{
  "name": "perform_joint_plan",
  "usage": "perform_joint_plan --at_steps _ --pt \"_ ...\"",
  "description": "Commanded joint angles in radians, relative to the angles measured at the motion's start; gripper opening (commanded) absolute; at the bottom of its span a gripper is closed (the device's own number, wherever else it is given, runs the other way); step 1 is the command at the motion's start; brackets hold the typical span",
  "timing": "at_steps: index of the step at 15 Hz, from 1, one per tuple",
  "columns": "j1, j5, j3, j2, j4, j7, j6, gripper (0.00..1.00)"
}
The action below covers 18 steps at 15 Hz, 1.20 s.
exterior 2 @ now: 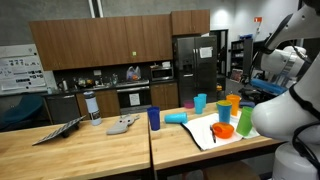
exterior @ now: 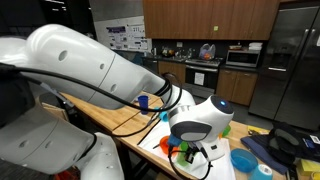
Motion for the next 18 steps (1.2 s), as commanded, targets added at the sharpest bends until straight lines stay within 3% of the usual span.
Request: perform_joint_plan --at_steps 1,4,9,10,12,18 --pt "-0.001 0.0 0.002 0.0 0.001 0.0 -0.003 0.18" --pt "-0.001 0.0 0.002 0.0 0.001 0.0 -0.003 0.32" --pt "-0.001 0.0 0.002 0.0 0.001 0.0 -0.003 0.32" --pt "0.006 0.003 -0.002 -0.006 0.006 -0.019 -0.015 0.57" --pt "0.009 -0.004 0.01 -0.031 0.009 -0.014 -0.024 0.61" --pt "0.048 -0.041 0.083 -0.123 0.084 0.0 -0.116 0.99"
